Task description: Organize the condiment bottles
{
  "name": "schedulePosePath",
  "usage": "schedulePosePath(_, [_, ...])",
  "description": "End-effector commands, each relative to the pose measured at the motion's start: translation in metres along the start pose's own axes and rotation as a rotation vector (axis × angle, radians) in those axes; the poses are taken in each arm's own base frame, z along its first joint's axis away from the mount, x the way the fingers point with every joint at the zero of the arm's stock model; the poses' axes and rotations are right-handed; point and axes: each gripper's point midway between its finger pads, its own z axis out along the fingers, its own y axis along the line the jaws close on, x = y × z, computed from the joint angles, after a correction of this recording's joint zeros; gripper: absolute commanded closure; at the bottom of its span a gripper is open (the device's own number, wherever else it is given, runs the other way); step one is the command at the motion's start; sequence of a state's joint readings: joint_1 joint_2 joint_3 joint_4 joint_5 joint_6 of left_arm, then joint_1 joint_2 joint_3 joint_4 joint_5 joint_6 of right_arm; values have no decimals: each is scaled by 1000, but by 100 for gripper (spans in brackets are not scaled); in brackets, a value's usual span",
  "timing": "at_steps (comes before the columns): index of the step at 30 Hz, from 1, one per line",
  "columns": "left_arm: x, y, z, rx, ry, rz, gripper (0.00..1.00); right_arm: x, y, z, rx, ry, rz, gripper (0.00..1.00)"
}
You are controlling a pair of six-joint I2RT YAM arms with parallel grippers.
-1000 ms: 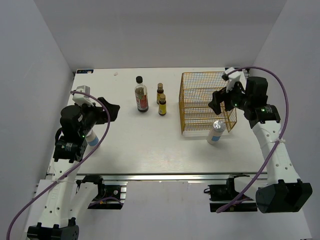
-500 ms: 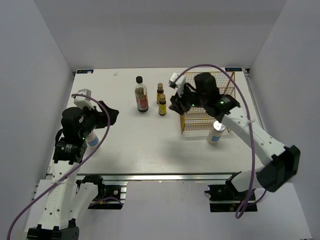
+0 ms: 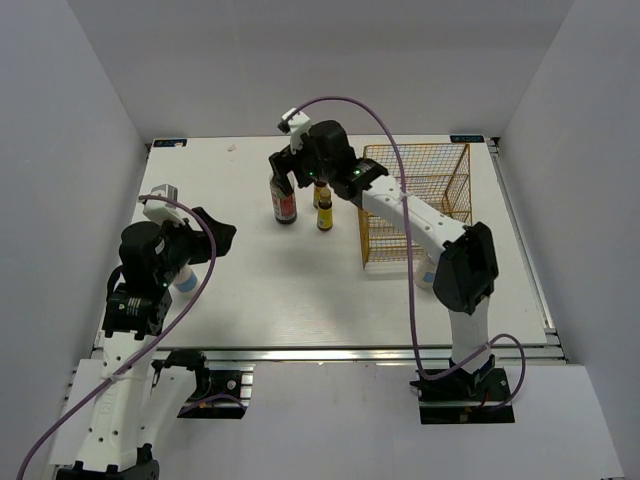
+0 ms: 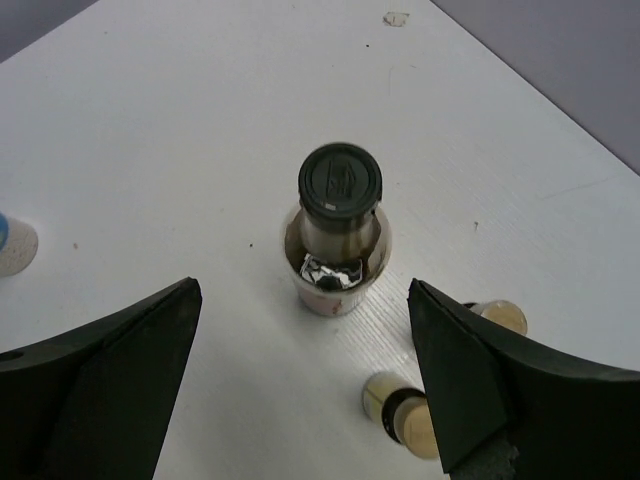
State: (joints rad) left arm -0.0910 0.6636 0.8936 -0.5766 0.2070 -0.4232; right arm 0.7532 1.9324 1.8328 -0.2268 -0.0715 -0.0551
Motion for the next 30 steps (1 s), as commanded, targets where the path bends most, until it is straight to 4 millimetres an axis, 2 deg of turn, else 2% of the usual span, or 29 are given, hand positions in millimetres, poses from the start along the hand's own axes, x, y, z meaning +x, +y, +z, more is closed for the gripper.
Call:
schedulePosePath(1, [2,0,-1,1,4,-22,13,-44,-5,15,37,-124,18,11])
schedulePosePath(4, [3,-1,0,4,10,-24,13,-46,-8,30,38,-138,12,11])
schedulePosePath(8, [4,0,1,6,12,-26,13,-37,-13,48,57,-131,11,12])
schedulePosePath(14, [5,0,4,5,15,-28,13,-37,-16,60,66,-155,3,22])
schedulePosePath(17, [5,0,6,7,21,-32,13,-37,-14,62,53,-157,3,36])
schedulePosePath(22, [4,0,7,5,19,-32,13,-36,-11,63,36,-161,-3,50])
schedulePosePath(25, [4,1,7,5,19,-31,13,-36,-9,65,24,-164,-6,64])
schedulePosePath(26, [4,0,7,5,17,-32,13,-38,-9,65,18,-168,-8,73])
schedulePosePath(28, [3,0,7,8,15,-33,13,-39,-8,64,12,-171,-8,83])
schedulePosePath(29, [3,0,6,7,13,-32,13,-42,-8,64,16,-177,-7,100])
schedulePosePath(30, [2,-1,6,9,12,-32,13,-44,-9,63,20,-183,-4,100])
